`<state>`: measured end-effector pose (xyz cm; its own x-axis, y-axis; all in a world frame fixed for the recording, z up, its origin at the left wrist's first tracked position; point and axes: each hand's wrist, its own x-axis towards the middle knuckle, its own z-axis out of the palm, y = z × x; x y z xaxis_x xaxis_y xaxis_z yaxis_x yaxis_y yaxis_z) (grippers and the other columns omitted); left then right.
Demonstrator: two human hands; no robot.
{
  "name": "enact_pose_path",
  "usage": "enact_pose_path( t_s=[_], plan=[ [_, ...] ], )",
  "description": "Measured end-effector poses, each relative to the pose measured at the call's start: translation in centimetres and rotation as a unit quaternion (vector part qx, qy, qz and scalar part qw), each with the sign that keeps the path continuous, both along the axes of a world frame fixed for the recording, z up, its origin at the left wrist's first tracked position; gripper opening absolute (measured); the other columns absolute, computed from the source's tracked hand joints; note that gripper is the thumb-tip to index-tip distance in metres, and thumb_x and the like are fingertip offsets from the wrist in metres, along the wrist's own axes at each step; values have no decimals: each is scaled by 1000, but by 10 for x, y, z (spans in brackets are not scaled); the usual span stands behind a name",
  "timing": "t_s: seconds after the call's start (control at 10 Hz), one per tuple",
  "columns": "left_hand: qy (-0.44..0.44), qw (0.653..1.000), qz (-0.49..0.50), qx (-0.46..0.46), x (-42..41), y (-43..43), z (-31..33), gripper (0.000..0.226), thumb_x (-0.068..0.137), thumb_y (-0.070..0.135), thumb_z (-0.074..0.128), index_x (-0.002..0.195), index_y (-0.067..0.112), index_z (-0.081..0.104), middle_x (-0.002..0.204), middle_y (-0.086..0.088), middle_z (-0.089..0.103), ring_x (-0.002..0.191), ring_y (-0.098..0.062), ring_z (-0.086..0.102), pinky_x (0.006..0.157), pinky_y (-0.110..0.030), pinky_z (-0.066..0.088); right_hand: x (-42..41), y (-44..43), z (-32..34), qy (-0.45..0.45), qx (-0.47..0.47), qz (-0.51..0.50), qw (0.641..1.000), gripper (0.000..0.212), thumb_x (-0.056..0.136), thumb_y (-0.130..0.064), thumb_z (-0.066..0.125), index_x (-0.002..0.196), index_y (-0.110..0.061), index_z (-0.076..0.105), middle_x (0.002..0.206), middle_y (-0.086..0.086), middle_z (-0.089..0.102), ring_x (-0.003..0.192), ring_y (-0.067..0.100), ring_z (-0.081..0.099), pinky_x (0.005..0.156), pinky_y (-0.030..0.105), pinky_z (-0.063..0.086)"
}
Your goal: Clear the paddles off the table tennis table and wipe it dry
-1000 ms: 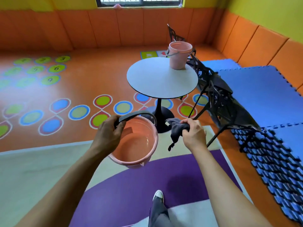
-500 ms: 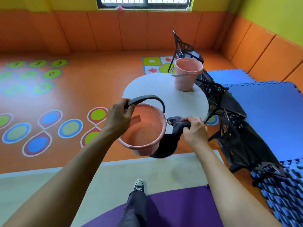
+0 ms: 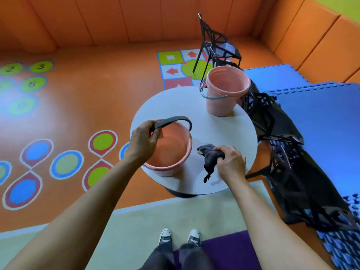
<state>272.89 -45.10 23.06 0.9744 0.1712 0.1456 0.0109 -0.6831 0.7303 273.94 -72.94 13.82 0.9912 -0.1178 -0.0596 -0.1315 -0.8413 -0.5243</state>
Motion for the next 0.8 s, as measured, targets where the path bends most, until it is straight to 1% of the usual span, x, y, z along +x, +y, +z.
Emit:
enact_pose_path(
  t_s=[0.1,0.2,0.3,0.4,0.5,0.6,0.7,0.8],
  plan=[
    [4,1000,11,10,39,7,-4,14,101,14,59,109,6,69,79,3,56,71,-18,49,60,-25,30,30,5,-14,4,-4,15,1000,45,86,-3,55,118,-29,72,119,5,66,111,33,58,96,43,35],
    [14,1000,24,13,67,6,-5,16,101,16,59,110,8,68,82,2,58,76,-20,51,66,-28,31,55,10,-26,8,-13,23,1000,47,86,-2,54,119,-30,72,123,2,67,112,31,57,94,41,34],
    [24,998,56,21,85,6,-8,18,101,18,58,114,12,68,90,2,63,82,-18,55,70,-25,33,76,16,-40,27,-37,47,998,48,87,-4,54,125,-29,69,130,2,65,118,30,55,98,39,32],
    [-1,993,103,50,89,11,-13,25,99,18,60,123,14,64,105,-4,65,91,-21,57,77,-23,36,87,22,-65,151,-123,138,971,69,90,-13,59,154,-32,39,163,2,35,149,24,30,122,41,16],
    [-19,982,117,150,86,15,-27,52,95,17,64,145,20,49,135,-15,52,118,-36,52,103,-41,38,90,25,-93,296,-167,200,919,83,97,-21,51,164,-32,3,173,-1,-3,159,19,-4,127,50,-5],
    [15,973,97,207,78,12,-37,68,93,16,67,154,19,39,154,-16,38,137,-39,40,113,-49,32,81,21,-108,349,-155,223,897,83,101,-35,51,164,-32,-4,172,0,-8,159,20,-5,127,52,-2],
    [35,970,93,224,76,10,-41,67,93,17,66,154,16,40,162,-15,30,144,-39,33,115,-51,30,77,17,-108,297,-129,210,922,82,99,-35,53,164,-30,4,172,2,3,158,20,3,128,46,4],
    [79,960,129,234,73,8,-38,67,94,23,64,155,20,37,166,-13,21,149,-39,25,115,-54,29,82,18,-94,203,-89,172,960,76,95,-32,54,163,-27,21,169,5,21,154,24,21,126,41,14]
  ],
)
